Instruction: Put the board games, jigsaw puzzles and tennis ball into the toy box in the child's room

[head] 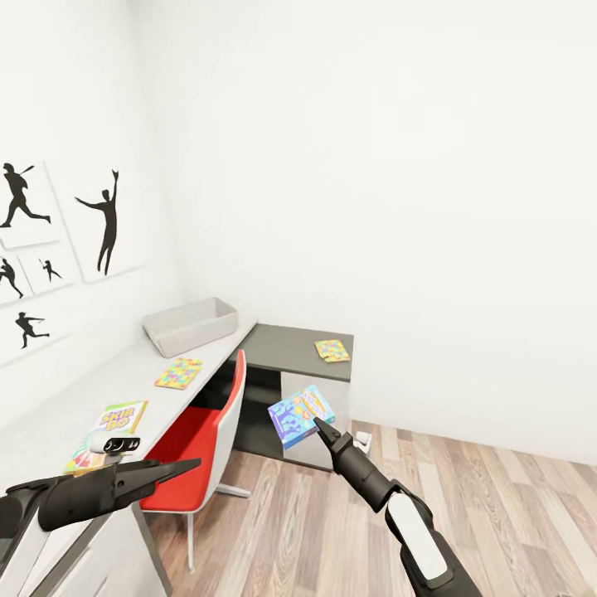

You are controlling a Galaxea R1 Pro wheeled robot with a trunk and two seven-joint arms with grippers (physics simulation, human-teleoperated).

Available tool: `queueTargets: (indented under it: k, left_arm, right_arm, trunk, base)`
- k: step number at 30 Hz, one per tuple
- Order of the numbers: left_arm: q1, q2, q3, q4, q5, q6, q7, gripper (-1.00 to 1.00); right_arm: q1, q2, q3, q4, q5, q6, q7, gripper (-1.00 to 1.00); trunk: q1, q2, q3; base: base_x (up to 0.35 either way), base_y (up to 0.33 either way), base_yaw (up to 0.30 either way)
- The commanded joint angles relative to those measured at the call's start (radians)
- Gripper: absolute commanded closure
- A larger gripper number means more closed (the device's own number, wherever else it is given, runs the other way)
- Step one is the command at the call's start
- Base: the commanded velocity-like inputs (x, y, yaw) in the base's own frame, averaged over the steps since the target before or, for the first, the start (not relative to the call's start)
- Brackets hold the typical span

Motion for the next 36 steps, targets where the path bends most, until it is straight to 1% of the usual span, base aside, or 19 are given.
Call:
queueTargets:
  k: [1, 14, 27, 36]
  left_arm:
    - [0.000, 0.000, 0.000, 0.000, -0.001, 0.011, -0.004, -1.00]
    - [0.000, 0.000, 0.000, 0.000, -0.002, 0.011, -0.004, -1.00]
    - [0.000, 0.000, 0.000, 0.000, -0.002, 0.011, -0.004, -1.00]
    - [-0.001, 0.000, 0.000, 0.000, -0.002, 0.011, -0.004, -1.00]
  right_arm:
    - [0.000, 0.000, -0.001, 0.000, -0.010, 0.008, 0.000, 1.00]
    - [0.000, 0.000, -0.001, -0.002, -0.010, 0.008, 0.000, 1.00]
    - [0.000, 0.000, -0.001, -0.001, -0.010, 0.006, 0.000, 1.00]
    - [0.000, 0.000, 0.002, -0.001, -0.010, -0.008, 0.000, 1.00]
  trunk:
    - [0.001, -0.001, 0.000]
    - [0.001, -0.001, 0.000]
    - [0.001, -0.001, 0.000]
    - [0.001, -0.001, 0.000]
  base:
    - [0.083, -0.012, 0.000]
    - [0.118, -0.004, 0.000]
    - [0.120, -0.102, 0.000]
    - [0.050, -0.022, 0.000]
